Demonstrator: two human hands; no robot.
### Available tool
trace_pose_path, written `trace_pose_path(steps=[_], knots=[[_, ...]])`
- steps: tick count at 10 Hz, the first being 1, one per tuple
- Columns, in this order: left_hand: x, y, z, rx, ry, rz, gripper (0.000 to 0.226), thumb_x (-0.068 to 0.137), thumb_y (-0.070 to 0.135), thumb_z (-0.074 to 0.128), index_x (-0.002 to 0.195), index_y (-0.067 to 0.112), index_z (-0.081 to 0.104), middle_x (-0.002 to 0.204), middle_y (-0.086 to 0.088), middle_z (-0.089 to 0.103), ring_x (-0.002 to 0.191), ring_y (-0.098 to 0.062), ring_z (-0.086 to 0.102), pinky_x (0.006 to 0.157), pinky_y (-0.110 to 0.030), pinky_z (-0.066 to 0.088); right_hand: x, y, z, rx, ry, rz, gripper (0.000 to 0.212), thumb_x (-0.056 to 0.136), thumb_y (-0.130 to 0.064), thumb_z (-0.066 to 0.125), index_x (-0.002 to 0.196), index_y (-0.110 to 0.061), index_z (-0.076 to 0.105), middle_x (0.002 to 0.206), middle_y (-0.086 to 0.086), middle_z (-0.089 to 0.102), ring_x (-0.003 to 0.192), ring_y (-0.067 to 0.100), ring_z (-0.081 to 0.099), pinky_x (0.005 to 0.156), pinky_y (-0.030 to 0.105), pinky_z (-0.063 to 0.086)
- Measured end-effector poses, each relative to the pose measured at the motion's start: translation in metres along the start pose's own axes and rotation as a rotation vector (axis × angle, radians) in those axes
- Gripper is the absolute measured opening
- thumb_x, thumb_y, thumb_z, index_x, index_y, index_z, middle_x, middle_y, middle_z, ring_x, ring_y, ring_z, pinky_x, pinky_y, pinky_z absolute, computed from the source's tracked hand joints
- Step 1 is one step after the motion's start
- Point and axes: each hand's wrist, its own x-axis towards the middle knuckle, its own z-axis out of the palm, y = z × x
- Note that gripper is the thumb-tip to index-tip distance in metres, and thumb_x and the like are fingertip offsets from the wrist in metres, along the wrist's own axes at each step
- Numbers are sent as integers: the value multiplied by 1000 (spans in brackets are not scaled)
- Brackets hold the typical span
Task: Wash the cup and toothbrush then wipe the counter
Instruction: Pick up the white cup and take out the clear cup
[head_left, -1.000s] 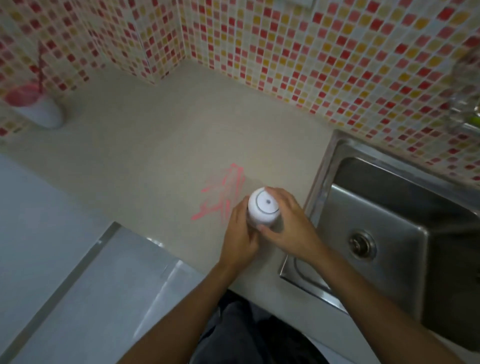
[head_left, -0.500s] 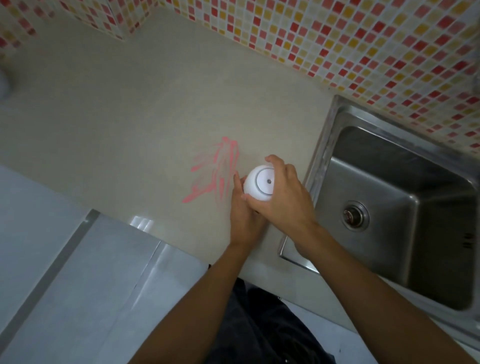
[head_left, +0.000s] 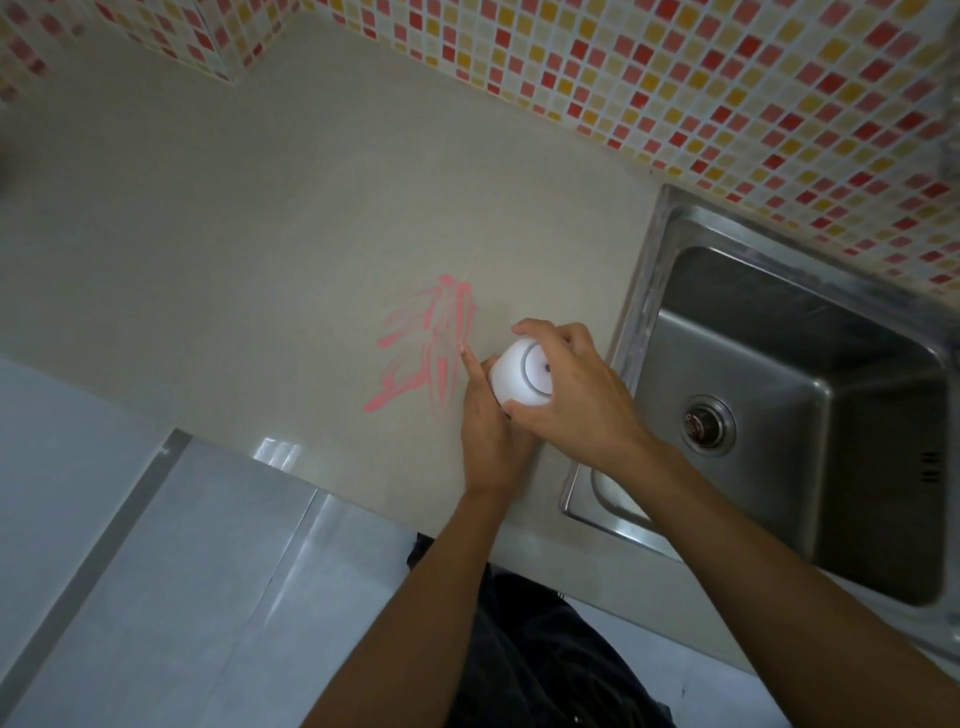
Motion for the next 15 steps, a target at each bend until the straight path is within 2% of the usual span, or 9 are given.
trace_pose_path(steps=[1,2,3,4,5,6,9,11,15], knots=[[3,-3,1,10,-33,-29,88,83,17,68,151,13,13,146,-11,40,131,-23,45,108,-17,29,3,2,-6,-49,-62,-48,70,72,-38,72,131,-41,35,123,-3,36,101,20,56,79,37,53],[10,-3,3,-10,-71,38,92,82,64,48,148,8,17,115,3,60,107,-2,58,109,-1,6,7,4,-14,-84,-122,-92,69,72,-40,72,131,-39,36,121,-3,36,102,21,54,79,37,53],[10,-5,4,29,-68,58,86,80,62,55,144,32,5,112,14,59,103,11,52,118,-16,12,13,6,-21,-125,-169,-122,67,72,-42,72,130,-41,37,120,-5,36,101,22,56,81,36,51],[6,-3,1,-1,-43,38,115,72,59,66,144,36,-21,122,11,57,107,0,56,107,-31,40,15,2,-28,-179,-218,-191,65,72,-38,73,127,-42,39,120,-6,36,100,21,54,79,38,52],[7,-3,-1,-53,-71,35,113,70,71,58,149,30,-10,129,1,57,113,-15,59,103,-36,46,16,-6,-36,-282,-282,-313,68,70,-29,74,126,-42,39,121,-6,37,102,23,49,78,41,52],[7,-4,-1,-28,-71,46,123,70,65,70,152,15,-6,132,1,55,116,-13,57,97,-14,41,16,-14,-57,-283,-294,-301,75,67,-33,75,130,-43,37,122,-5,39,104,20,51,81,39,51],[4,2,-4,51,-29,-9,125,68,43,82,151,21,-9,141,6,47,126,-15,49,100,-22,39,19,31,-118,164,72,104,69,68,-54,76,125,-29,47,126,-3,56,106,16,56,82,33,55],[4,3,0,96,-15,-26,121,70,38,83,152,17,-3,141,5,47,123,-18,52,99,-22,42,22,97,-60,856,111,394,69,76,-17,78,135,-20,42,124,5,57,102,18,64,75,34,59],[5,-5,5,61,33,-5,93,66,32,87,141,20,34,134,11,47,126,-11,48,103,-19,38,44,108,12,695,203,157,83,55,-20,86,126,-27,45,123,-10,60,113,1,58,93,19,47]])
